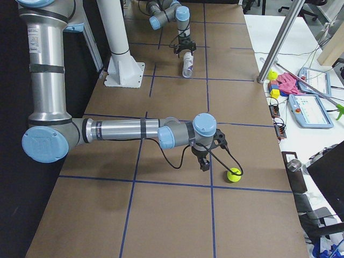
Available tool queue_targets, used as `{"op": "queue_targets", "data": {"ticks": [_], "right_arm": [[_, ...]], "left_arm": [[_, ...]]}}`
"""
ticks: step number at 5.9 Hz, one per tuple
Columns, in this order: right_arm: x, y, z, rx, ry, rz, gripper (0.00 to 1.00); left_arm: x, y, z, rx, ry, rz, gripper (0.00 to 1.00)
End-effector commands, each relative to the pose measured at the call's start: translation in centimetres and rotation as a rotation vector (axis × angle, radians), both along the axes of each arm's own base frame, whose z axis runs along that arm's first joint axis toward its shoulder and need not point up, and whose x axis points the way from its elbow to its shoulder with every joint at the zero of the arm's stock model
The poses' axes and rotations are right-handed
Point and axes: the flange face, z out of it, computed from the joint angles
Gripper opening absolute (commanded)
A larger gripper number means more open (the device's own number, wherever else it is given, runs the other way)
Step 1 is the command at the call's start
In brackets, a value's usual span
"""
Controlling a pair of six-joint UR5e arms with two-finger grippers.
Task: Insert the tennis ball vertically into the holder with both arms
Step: 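Reach the left gripper down to the clear tube lying on its side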
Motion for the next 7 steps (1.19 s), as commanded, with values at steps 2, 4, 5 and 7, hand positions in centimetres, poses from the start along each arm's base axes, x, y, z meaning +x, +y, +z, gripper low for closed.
{"op": "queue_targets", "data": {"ticks": [2,4,5,7], "right_arm": [[-0.7,0.0,0.2,0.002,0.001,-0.015,1.0],[-0.7,0.1,0.1,0.001,-0.001,-0.014,1.0],[-0.7,0.1,0.3,-0.002,0.0,-0.014,1.0],[-0.7,0.3,0.5,-0.007,0.001,-0.015,1.0]], "left_arm": [[5.6,-1.3,0.3,0.107,-0.168,0.05,0.98],[7.7,0.8,0.7,0.16,-0.195,0.061,0.98],[8.3,1.4,1.5,0.148,-0.198,0.056,0.98],[8.5,1.6,1.0,0.154,-0.17,0.041,1.0]]}}
